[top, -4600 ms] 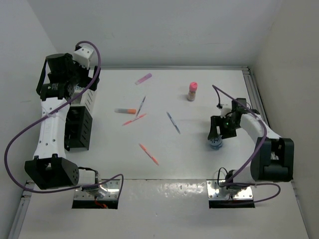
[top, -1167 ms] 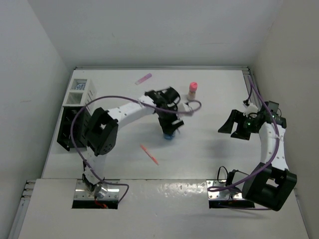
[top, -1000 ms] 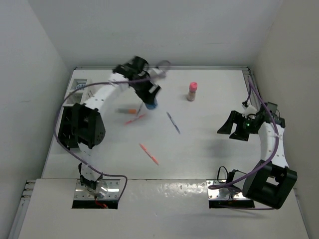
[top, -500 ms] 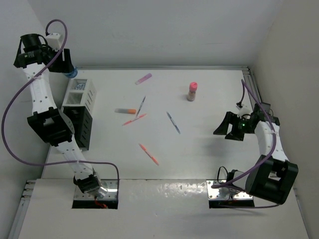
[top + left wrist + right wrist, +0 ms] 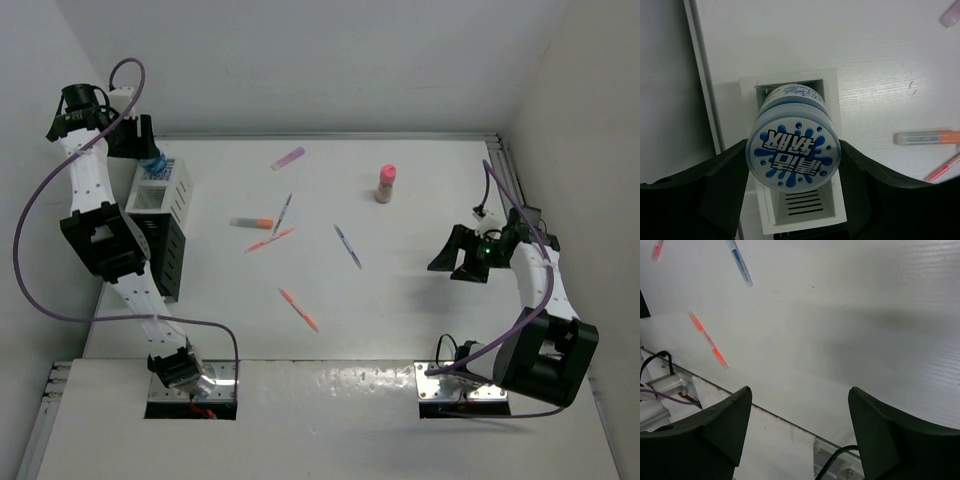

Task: Sort the stationery into containers
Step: Place the stationery in the storage box.

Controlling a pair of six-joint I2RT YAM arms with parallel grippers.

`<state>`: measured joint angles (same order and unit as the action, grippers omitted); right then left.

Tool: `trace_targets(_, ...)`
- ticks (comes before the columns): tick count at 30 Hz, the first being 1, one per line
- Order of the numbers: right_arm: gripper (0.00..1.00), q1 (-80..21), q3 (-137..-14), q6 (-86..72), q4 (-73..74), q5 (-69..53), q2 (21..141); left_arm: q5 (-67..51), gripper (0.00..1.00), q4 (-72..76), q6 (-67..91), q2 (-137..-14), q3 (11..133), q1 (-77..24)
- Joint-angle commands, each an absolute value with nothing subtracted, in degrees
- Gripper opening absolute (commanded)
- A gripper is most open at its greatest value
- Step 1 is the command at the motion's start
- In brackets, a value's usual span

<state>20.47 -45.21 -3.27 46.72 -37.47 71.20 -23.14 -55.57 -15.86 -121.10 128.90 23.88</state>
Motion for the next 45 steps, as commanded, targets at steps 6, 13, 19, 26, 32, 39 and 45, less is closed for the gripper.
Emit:
trace_targets(6,0.77,20.0,-45.6,-2.9,46.2,-37.3,71.1,-19.4,0.04,-51.4,-18.2,-123.3,129.1,22.5)
trace_targets(13,0.77,20.0,-46.4,-2.5,47.1,-36.6,70.8,-17.1,0.04,-52.4,-20.1,-126.1,129.5,21.4)
trace_targets(19,0.77,19.4,-46.2,-3.3,46.7,-36.5,71.5,-16.2,0.06,-53.0,-21.5,-126.8,128.9,20.4)
trace_targets(26,0.77,19.2,-46.7,-3.3,46.8,-35.9,70.8,-15.8,0.11,-52.3,-21.6,-126.4,129.2,19.4)
trace_targets(32,0.77,18.9,-47.0,-2.8,47.2,-35.9,70.9,-15.1,0.42,-53.2,-22.0,-126.5,129.5,18.9)
trace_targets(39,0.77,18.0,-48.0,-2.7,47.5,-35.9,70.7,-17.5,0.67,-51.5,-21.1,-123.5,130.1,18.9)
trace_targets(45,0.77,15.3,-48.2,-4.0,46.3,-35.1,70.3,-20.4,0.81,-51.5,-22.4,-120.4,132.3,18.1)
